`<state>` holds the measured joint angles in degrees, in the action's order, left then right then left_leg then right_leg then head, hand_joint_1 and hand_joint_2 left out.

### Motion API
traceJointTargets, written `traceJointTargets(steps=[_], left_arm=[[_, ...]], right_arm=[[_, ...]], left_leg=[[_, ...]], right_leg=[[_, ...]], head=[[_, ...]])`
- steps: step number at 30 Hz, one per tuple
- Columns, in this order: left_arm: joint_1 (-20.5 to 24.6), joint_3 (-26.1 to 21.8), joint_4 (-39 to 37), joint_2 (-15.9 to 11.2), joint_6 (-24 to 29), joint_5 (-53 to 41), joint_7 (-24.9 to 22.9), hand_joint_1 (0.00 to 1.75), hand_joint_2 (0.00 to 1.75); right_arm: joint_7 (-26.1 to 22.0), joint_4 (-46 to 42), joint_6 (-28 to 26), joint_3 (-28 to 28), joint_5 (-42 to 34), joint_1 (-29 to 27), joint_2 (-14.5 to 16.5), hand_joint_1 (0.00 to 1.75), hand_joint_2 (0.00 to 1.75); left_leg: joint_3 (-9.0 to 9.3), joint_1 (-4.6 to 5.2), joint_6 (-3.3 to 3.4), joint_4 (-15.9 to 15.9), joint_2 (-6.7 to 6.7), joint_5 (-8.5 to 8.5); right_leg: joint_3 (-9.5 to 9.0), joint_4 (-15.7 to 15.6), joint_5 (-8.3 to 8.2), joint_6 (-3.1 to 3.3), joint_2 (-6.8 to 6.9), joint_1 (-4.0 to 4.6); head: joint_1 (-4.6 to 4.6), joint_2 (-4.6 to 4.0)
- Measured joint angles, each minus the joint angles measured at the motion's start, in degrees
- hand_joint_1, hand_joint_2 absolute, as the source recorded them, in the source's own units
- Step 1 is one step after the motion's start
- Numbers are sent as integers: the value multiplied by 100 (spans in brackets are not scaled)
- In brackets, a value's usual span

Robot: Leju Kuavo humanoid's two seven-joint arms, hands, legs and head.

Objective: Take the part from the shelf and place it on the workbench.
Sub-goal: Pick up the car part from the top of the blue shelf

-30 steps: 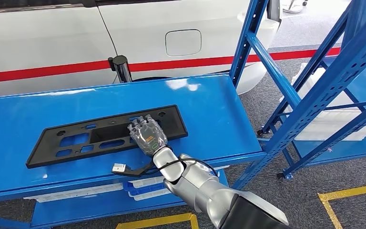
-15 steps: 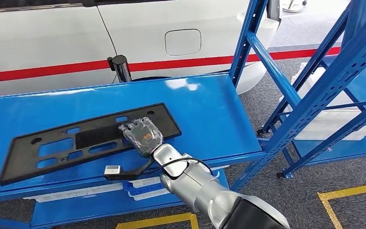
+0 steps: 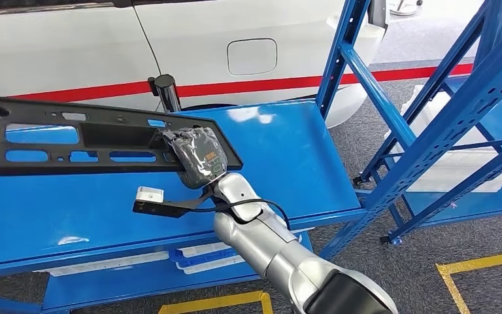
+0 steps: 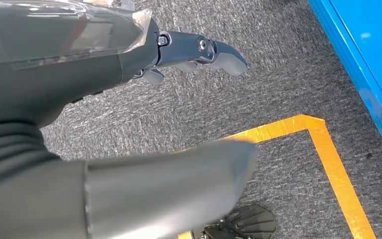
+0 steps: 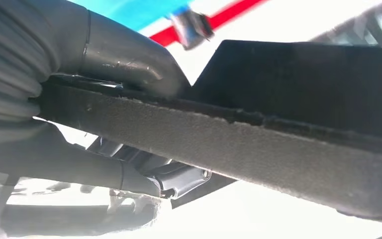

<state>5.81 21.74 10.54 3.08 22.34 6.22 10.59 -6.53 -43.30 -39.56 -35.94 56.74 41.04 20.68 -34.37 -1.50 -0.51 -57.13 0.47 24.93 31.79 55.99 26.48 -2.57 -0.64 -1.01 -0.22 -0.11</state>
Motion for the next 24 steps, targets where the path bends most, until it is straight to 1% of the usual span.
traceJointTargets(steps=[1,2,5,6,9,13,17,20,24], left_arm=[[-5,-1,-1,0,10,7,9,0,175],[-24,-5,-2,-1,32,23,38,0,175],[-108,-63,-6,-17,87,125,238,0,175],[-124,-92,-7,-24,71,166,285,0,175],[-164,-166,-9,-36,-36,266,315,0,175],[-193,-242,-9,-52,-74,317,322,0,175],[-197,-297,-10,-66,-31,360,274,0,175],[-206,-352,-11,-70,41,423,144,0,175],[-205,-436,-11,-73,104,488,9,0,175]], right_arm=[[-69,-99,10,22,-177,-4,0,175,175],[-145,-448,110,84,-609,-11,-19,175,175],[-426,-2262,666,367,-2412,-147,-246,175,175],[-538,-2698,833,432,-2885,-222,-334,175,175],[-811,-3434,1263,544,-4029,-423,-518,175,175],[-920,-4085,1629,636,-4735,-600,-706,175,175],[-1011,-4569,2221,631,-5496,-817,-928,175,175],[-1093,-4860,2507,581,-5696,-1000,-1114,175,175],[-1113,-5149,2688,456,-5750,-1155,-1274,175,175]], left_leg=[[-3,0,0,0,1,0],[-6,0,0,0,1,0],[-15,3,1,-1,2,1],[-17,3,1,-1,3,1],[-19,4,1,-1,3,2],[-19,3,1,-1,1,2],[-20,-1,1,-1,3,2],[-21,-1,0,-1,2,2],[-22,-1,0,-1,1,2]], right_leg=[[2,0,0,0,1,2],[4,0,0,0,1,5],[11,-2,0,0,2,9],[12,-3,0,-1,2,9],[15,-3,0,-1,2,9],[19,-3,0,-1,1,8],[19,-3,1,0,3,8],[19,-2,1,0,3,9],[20,-2,1,0,2,9]], head=[[0,0],[0,0],[0,0],[0,0],[0,0],[0,0],[0,0],[0,0],[0,0]])
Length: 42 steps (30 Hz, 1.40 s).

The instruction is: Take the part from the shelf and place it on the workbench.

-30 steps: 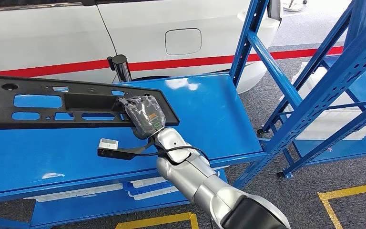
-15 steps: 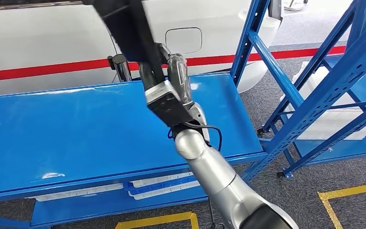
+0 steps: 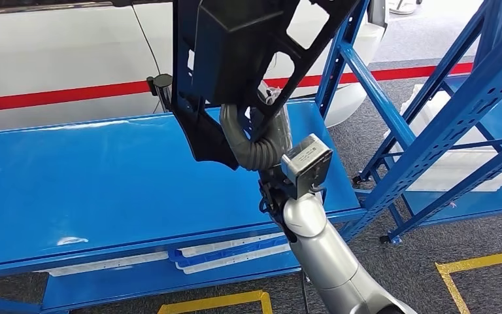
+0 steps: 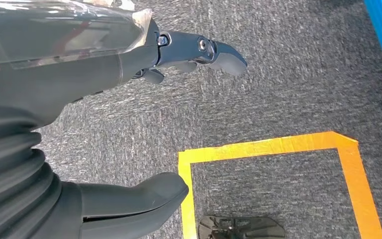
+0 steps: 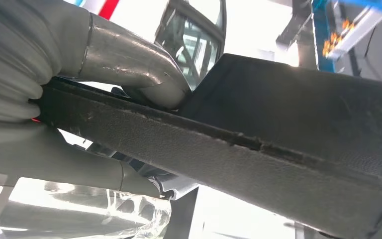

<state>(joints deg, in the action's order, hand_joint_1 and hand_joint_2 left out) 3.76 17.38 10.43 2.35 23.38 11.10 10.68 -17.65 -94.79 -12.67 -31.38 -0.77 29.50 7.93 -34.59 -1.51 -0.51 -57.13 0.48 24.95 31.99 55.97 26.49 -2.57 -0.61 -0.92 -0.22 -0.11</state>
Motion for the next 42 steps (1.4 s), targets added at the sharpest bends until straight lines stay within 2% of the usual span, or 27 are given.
traceJointTargets(steps=[4,11,13,16,18,20,22,23,24,25,27,28,29,30,31,33,34,35,37,38,39,40,41,42], left_arm=[[0,-43,0,-1,10,39,-13,0,175],[-1,-143,0,-3,-32,111,9,0,175],[-2,-151,0,-7,-32,113,9,0,175],[-1,-158,0,-9,-44,113,11,0,175],[3,-160,0,-7,-79,109,19,0,175],[5,-158,0,-3,-117,100,28,0,175],[6,-158,0,-2,-131,93,31,0,175],[5,-158,0,2,-131,91,32,0,175],[5,-158,0,9,-131,87,33,0,175],[4,-158,0,19,-131,78,35,0,175],[5,-158,0,40,-134,49,51,0,175],[6,-158,0,48,-137,36,65,0,175],[5,-157,0,52,-141,23,85,0,175],[3,-157,0,53,-145,16,106,0,175],[1,-156,0,55,-150,10,128,0,175],[-8,-155,-2,57,-158,3,170,0,175],[-11,-154,-3,58,-162,2,188,0,175],[-13,-154,-4,60,-165,1,203,0,175],[-13,-154,-4,62,-176,-1,225,0,175],[-13,-154,-4,63,-190,-4,231,0,175],[-13,-154,-4,64,-205,-10,236,0,175],[-12,-154,-4,66,-220,-17,240,0,175],[-10,-154,-4,67,-233,-24,243,0,175],[-6,-154,-4,67,-239,-29,246,0,175]], right_arm=[[48,-155,67,-95,-11,-43,-92,175,175],[131,-242,129,-162,-57,-104,-190,175,175],[133,-251,130,-172,-59,-121,-210,175,175],[139,-265,131,-180,-58,-132,-221,175,175],[144,-289,134,-184,-43,-135,-230,175,175],[146,-315,140,-188,-16,-148,-257,175,175],[146,-324,157,-193,1,-187,-305,175,175],[146,-324,169,-196,3,-215,-330,175,175],[145,-324,183,-201,3,-241,-354,175,175],[140,-324,193,-205,0,-259,-373,175,175],[101,-334,197,-211,-4,-273,-395,175,175],[68,-346,196,-213,-5,-283,-400,175,175],[30,-364,192,-212,0,-299,-406,175,175],[-3,-380,186,-211,7,-320,-413,175,175],[-34,-398,180,-211,15,-346,-422,175,175],[-95,-421,158,-210,30,-396,-442,175,175],[-123,-432,147,-209,37,-418,-448,175,175],[-147,-441,135,-209,45,-438,-453,175,175],[-186,-457,110,-202,71,-493,-462,175,175],[-204,-462,96,-193,93,-533,-469,175,175],[-224,-467,80,-181,125,-578,-477,175,175],[-245,-474,64,-167,162,-620,-486,175,175],[-264,-486,47,-151,196,-656,-494,175,175],[-281,-503,32,-135,225,-682,-498,175,175]], left_leg=[[0,2,2,-1,1,1],[3,37,35,-14,4,22],[2,53,58,-27,4,36],[5,79,111,-43,3,35],[30,62,182,11,-15,-15],[50,42,245,68,-41,-57],[40,57,260,71,-51,-66],[32,65,261,70,-53,-72],[24,70,258,67,-53,-78],[16,70,250,63,-51,-87],[0,63,214,38,-45,-100],[-15,63,181,24,-39,-109],[-28,67,146,2,-33,-119],[-44,73,107,-14,-27,-134],[-58,75,66,-19,-22,-155],[-108,57,2,-59,-23,-117],[-161,43,-25,-172,-27,21],[-248,30,-48,-395,-29,242],[-485,22,-87,-1139,-33,782],[-569,23,-97,-1478,-32,942],[-575,23,-96,-1665,-32,983],[-473,24,-81,-1632,-33,905],[-256,28,-52,-1381,-32,755],[43,38,-6,-977,-27,617]], right_leg=[[-1,-1,0,0,0,-2],[-4,-5,-3,-9,1,-58],[-7,-7,1,-27,1,-79],[-24,-20,-13,-91,0,-103],[6,52,54,-106,8,-101],[189,497,334,-36,20,-89],[524,1309,701,27,23,-76],[649,1617,804,23,23,-73],[685,1744,823,-6,23,-70],[588,1603,740,-53,26,-73],[140,788,458,-134,44,-93],[-63,442,332,-133,46,-79],[-175,221,257,-113,45,-64],[-201,151,232,-74,38,-43],[-176,185,203,-36,25,-15],[-115,180,167,63,23,-62],[-79,174,128,127,27,-81],[-37,167,85,195,32,-95],[70,172,6,285,44,-53],[124,176,-32,305,47,-32],[177,179,-71,313,50,-13],[224,182,-107,311,50,3],[262,183,-141,306,49,18],[289,183,-172,295,48,28]], head=[[0,0],[0,0],[0,0],[0,0],[2,0],[14,0],[23,0],[23,0],[23,0],[23,0],[24,0],[23,0],[23,0],[21,0],[21,0],[16,0],[15,0],[10,0],[7,0],[7,0],[6,0],[5,0],[5,0],[5,0]])
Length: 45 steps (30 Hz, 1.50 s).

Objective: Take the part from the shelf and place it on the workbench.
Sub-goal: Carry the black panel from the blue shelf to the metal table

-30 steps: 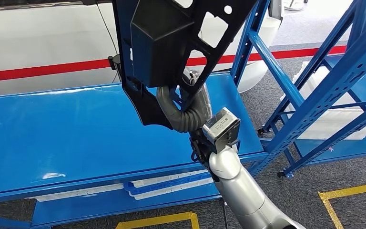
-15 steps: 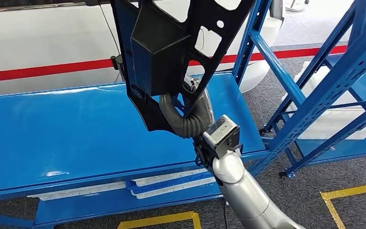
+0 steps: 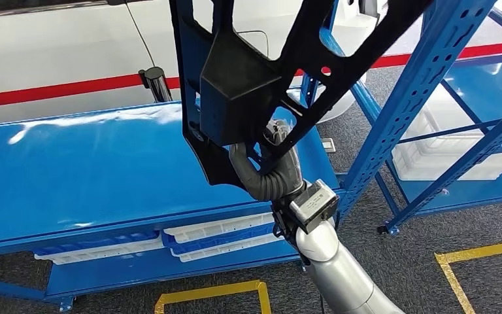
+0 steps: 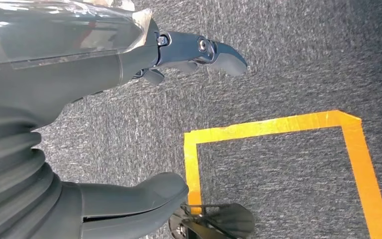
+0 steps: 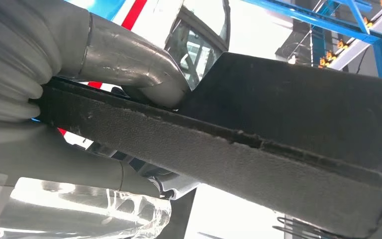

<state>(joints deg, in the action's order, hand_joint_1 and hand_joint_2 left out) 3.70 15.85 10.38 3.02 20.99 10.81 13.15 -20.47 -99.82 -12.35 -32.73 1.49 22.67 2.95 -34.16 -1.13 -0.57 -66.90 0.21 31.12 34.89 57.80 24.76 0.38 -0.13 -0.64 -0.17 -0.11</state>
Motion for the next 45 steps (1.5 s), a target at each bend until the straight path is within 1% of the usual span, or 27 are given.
traceJointTargets(steps=[2,4,6,7,8,10,12,13,15,16,18,21,22,24,26,27,29,31,33,34,37,39,41,42,43,44,45], left_arm=[[14,1,0,-6,-6,-5,7,0,175],[23,1,0,-14,-8,-9,12,0,175],[24,1,-1,-11,-21,-16,17,0,175],[28,0,-1,-10,-37,-26,22,0,175],[31,0,-1,-8,-58,-34,28,0,175],[33,1,0,-11,-97,-50,40,0,175],[30,2,0,-15,-113,-54,44,0,175],[30,2,0,-16,-114,-55,45,0,175],[31,2,0,-16,-114,-56,45,0,175],[32,2,0,-20,-114,-56,45,0,175],[31,2,0,-27,-111,-56,48,0,175],[22,2,-5,-32,-107,-56,56,0,175],[19,3,-9,-29,-105,-56,57,0,175],[16,3,-17,-22,-101,-55,59,0,175],[17,3,-17,-23,-102,-54,61,0,175],[18,3,-17,-25,-105,-54,62,0,175],[19,4,-17,-27,-110,-55,58,0,175],[24,3,-17,-33,-112,-55,43,0,175],[33,3,-17,-44,-113,-55,34,0,175],[37,3,-17,-48,-114,-56,37,0,175],[37,4,-18,-45,-119,-62,56,0,175],[39,4,-20,-41,-115,-69,68,0,175],[43,4,-20,-43,-102,-72,72,0,175],[43,3,-20,-42,-95,-69,68,0,175],[43,3,-20,-40,-90,-67,64,0,175],[43,3,-20,-36,-86,-66,58,0,175],[43,3,-20,-31,-82,-65,51,0,175]], right_arm=[[-24,-44,-22,29,31,-30,-3,175,175],[-36,-72,-29,46,41,-42,-4,175,175],[-49,-89,-34,70,57,-58,-5,175,175],[-61,-102,-42,90,71,-66,-7,175,175],[-75,-117,-52,113,91,-75,-10,175,175],[-102,-138,-75,146,129,-104,-20,175,175],[-115,-146,-91,167,159,-159,-33,175,175],[-117,-149,-96,174,168,-182,-39,175,175],[-117,-162,-102,181,182,-203,-48,175,175],[-117,-174,-103,182,187,-204,-48,175,175],[-123,-207,-105,187,192,-215,-48,175,175],[-140,-231,-116,202,209,-229,-50,175,175],[-146,-233,-119,205,223,-231,-46,175,175],[-161,-234,-122,209,264,-235,-37,175,175],[-178,-234,-122,209,303,-252,-27,175,175],[-190,-234,-124,209,322,-270,-24,175,175],[-216,-245,-128,208,369,-328,-22,175,175],[-251,-273,-130,205,427,-389,-21,175,175],[-289,-300,-127,204,461,-412,-20,175,175],[-306,-307,-122,204,463,-408,-19,175,175],[-332,-310,-105,203,422,-388,-20,175,175],[-334,-310,-102,200,392,-367,-28,175,175],[-336,-309,-103,191,371,-353,-38,175,175],[-336,-307,-104,185,364,-352,-43,175,175],[-336,-303,-104,179,357,-352,-46,175,175],[-337,-299,-104,174,353,-351,-49,175,175],[-338,-296,-104,168,351,-347,-50,175,175]], left_leg=[[521,36,90,764,5,-94],[669,85,151,1035,4,-76],[620,100,221,1106,-20,-192],[586,90,272,1156,-39,-275],[539,75,310,1203,-58,-361],[413,62,341,1228,-76,-496],[262,63,319,1215,-86,-606],[184,62,306,1202,-91,-658],[31,52,261,1137,-95,-736],[-46,53,231,1082,-93,-762],[-156,63,160,984,-86,-816],[-227,47,66,931,-70,-867],[-272,31,38,867,-62,-759],[-426,5,-15,439,-42,-240],[-602,0,-57,-300,-30,301],[-634,0,-67,-596,-29,393],[-439,0,-52,-664,-29,212],[133,5,10,3,-16,-57],[704,31,77,811,2,-42],[844,51,106,1035,8,8],[780,72,221,1180,-22,-96],[619,59,312,1214,-62,-260],[443,79,346,1199,-81,-407],[354,86,344,1186,-85,-476],[259,92,340,1165,-91,-542],[154,94,332,1133,-95,-600],[54,94,321,1093,-97,-650]], right_leg=[[31,-3,-61,-46,3,24],[41,-18,-129,-124,13,15],[68,-28,-169,-196,12,9],[129,55,-79,-192,8,22],[213,227,86,-169,4,34],[439,893,561,-109,3,26],[533,1494,793,-170,4,-4],[462,1563,764,-239,5,-20],[10,1050,526,-380,10,-62],[-307,610,488,-403,10,-72],[-678,-3,520,-354,3,-56],[-609,-88,513,-208,5,-49],[-572,-82,465,-135,12,-62],[-453,-84,337,-7,24,-83],[-302,-76,206,36,26,-64],[-224,-71,145,32,26,-54],[-81,-64,38,7,26,-42],[23,-58,-56,-31,24,-31],[72,-54,-147,-91,27,-6],[85,-58,-194,-133,32,-3],[161,-39,-248,-229,34,5],[325,313,116,-176,21,19],[517,1050,629,-112,17,11],[558,1392,755,-133,17,9],[537,1611,771,-182,17,7],[410,1608,673,-248,18,6],[184,1389,535,-303,18,4]], head=[[3,0],[5,0],[5,0],[11,0],[20,0],[36,0],[37,0],[37,0],[37,0],[38,0],[34,0],[25,0],[23,0],[19,0],[15,0],[15,0],[14,0],[12,0],[16,0],[17,0],[19,0],[30,0],[40,0],[40,0],[39,0],[40,0],[40,0]])
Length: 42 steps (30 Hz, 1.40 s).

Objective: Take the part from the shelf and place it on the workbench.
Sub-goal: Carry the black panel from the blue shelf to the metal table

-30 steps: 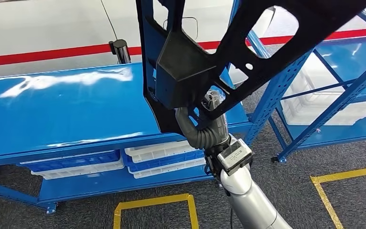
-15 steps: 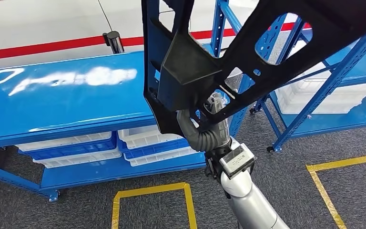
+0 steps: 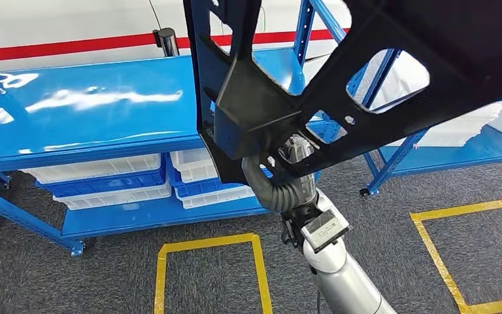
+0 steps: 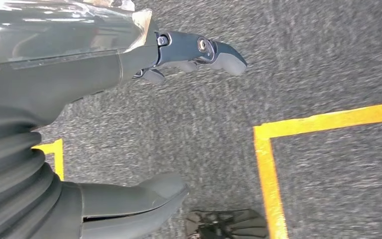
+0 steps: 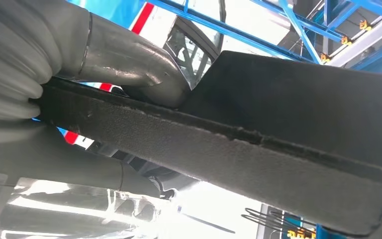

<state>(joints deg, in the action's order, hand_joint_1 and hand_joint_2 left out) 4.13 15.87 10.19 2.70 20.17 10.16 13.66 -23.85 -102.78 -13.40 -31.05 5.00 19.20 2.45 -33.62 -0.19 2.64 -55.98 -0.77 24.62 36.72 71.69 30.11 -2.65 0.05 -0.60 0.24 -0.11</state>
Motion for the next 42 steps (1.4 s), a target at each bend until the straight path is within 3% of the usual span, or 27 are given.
traceJointTargets(steps=[1,3,5,7,8,9,11,12,13,14,15,17,19,20,22,23,25,27,28,29,30,32,34,35,38,40,42], left_arm=[[0,1,0,4,4,0,-5,0,175],[2,1,0,7,7,0,-10,0,175],[1,2,0,8,7,0,-10,0,175],[-7,1,-8,-1,7,0,-10,0,175],[-11,1,-12,-2,6,0,-9,0,175],[-16,1,-16,-4,4,0,-8,0,175],[-17,2,-15,-1,-11,-4,8,0,175],[-16,2,-15,-3,-20,-11,17,0,175],[-15,3,-15,-5,-28,-22,27,0,175],[-15,3,-15,-7,-31,-34,33,0,175],[-14,4,-15,-8,-31,-45,37,0,175],[-5,8,-14,-9,-31,-61,43,0,175],[13,19,-11,-6,-33,-76,47,0,175],[20,25,-11,-5,-36,-85,52,0,175],[24,33,-11,5,-43,-100,81,0,175],[29,36,-10,11,-45,-109,110,0,175],[41,44,-9,20,-42,-134,174,0,175],[46,54,-9,17,-32,-157,204,0,175],[45,57,-9,19,-28,-162,208,0,175],[45,58,-9,22,-26,-162,217,0,175],[45,59,-9,27,-24,-162,239,0,175],[47,63,-8,40,-21,-166,308,0,175],[57,67,-4,53,-20,-170,368,0,175],[60,68,-3,57,-22,-170,385,0,175],[59,71,-2,59,-29,-170,412,0,175],[64,73,-2,56,-33,-155,425,0,175],[69,74,-2,55,-54,-114,444,0,175]], right_arm=[[-3,2,0,-6,-1,6,1,175,175],[-10,3,-1,-20,-2,25,5,175,175],[-15,3,-2,-27,-4,39,11,175,175],[-17,9,-2,-32,-6,52,13,175,175],[-19,13,-2,-36,-8,59,17,175,175],[-22,16,-3,-39,-9,67,23,175,175],[-39,19,-10,-44,-14,72,33,175,175],[-51,21,-16,-44,-16,71,33,175,175],[-67,23,-24,-44,-18,69,31,175,175],[-83,25,-32,-44,-19,66,28,175,175],[-99,26,-37,-44,-19,65,24,175,175],[-125,26,-43,-45,-15,64,16,175,175],[-144,25,-44,-48,-7,72,7,175,175],[-154,25,-43,-52,-3,77,0,175,175],[-181,25,-34,-63,-2,82,-24,175,175],[-194,25,-26,-70,0,79,-38,175,175],[-214,25,-11,-85,8,71,-73,175,175],[-222,25,-1,-104,22,56,-101,175,175],[-222,27,4,-113,32,48,-114,175,175],[-222,32,11,-123,44,42,-125,175,175],[-222,37,19,-132,55,39,-132,175,175],[-222,44,36,-150,69,50,-139,175,175],[-222,47,63,-163,80,67,-142,175,175],[-222,49,80,-167,88,73,-143,175,175],[-223,56,126,-183,104,92,-137,175,175],[-222,64,154,-194,107,118,-129,175,175],[-221,85,181,-199,101,130,-128,175,175]], left_leg=[[-89,0,-17,-48,0,-40],[-220,12,-70,-130,8,-120],[-275,9,-140,-145,11,-213],[-328,-15,-216,-148,32,-222],[-378,-28,-254,-223,47,-79],[-448,-40,-290,-390,61,160],[-622,-60,-363,-1062,69,761],[-692,-68,-393,-1430,69,931],[-710,-80,-418,-1705,69,956],[-644,-96,-434,-1795,68,848],[-476,-114,-442,-1669,68,671],[102,-136,-445,-944,81,443],[552,-117,-400,-252,111,508],[621,-93,-366,-103,122,557],[571,-72,-257,-18,117,511],[535,-73,-184,7,113,461],[445,-80,-49,36,114,347],[314,-67,-4,29,141,248],[259,-63,-6,26,159,205],[212,-62,-15,22,184,168],[175,-61,-29,15,219,137],[112,-57,-64,-18,292,96],[41,-45,-120,-63,366,53],[7,-40,-154,-76,404,26],[-84,-49,-246,-152,456,45],[-280,-60,-297,-579,301,364],[-588,-76,-360,-1346,157,778]], right_leg=[[-293,-378,-85,-22,0,-3],[-855,-1216,-24,30,-3,22],[-1030,-1578,87,116,-9,71],[-940,-1599,4,216,-2,32],[-889,-1608,-61,282,7,6],[-835,-1616,-134,337,17,-27],[-686,-1603,-272,388,28,-22],[-603,-1592,-332,382,29,-19],[-512,-1577,-391,372,30,-17],[-424,-1559,-442,355,30,-18],[-346,-1536,-485,334,29,-21],[-220,-1479,-549,288,26,-17],[-150,-1441,-615,210,34,-3],[-125,-1440,-660,159,42,-3],[-72,-1436,-710,71,50,-7],[-17,-1366,-635,68,46,-5],[195,-857,-255,129,29,-3],[447,-40,132,162,20,-8],[499,227,215,141,19,-11],[443,278,213,103,16,-12],[260,72,135,58,7,-12],[-334,-807,-78,9,-118,-13],[-724,-1435,-172,19,-267,-15],[-767,-1521,-170,36,-295,-12],[-719,-1552,-228,130,-146,-77],[-682,-1573,-283,229,-24,-128],[-618,-1566,-319,274,94,-101]], head=[[1,0],[-1,0],[-1,0],[2,0],[-2,0],[-7,0],[-16,0],[-17,0],[-17,0],[-17,0],[-18,0],[-19,0],[-10,0],[-6,0],[-3,0],[2,0],[12,0],[19,0],[20,0],[19,0],[19,0],[20,0],[18,0],[20,0],[20,0],[6,0],[-5,0]])
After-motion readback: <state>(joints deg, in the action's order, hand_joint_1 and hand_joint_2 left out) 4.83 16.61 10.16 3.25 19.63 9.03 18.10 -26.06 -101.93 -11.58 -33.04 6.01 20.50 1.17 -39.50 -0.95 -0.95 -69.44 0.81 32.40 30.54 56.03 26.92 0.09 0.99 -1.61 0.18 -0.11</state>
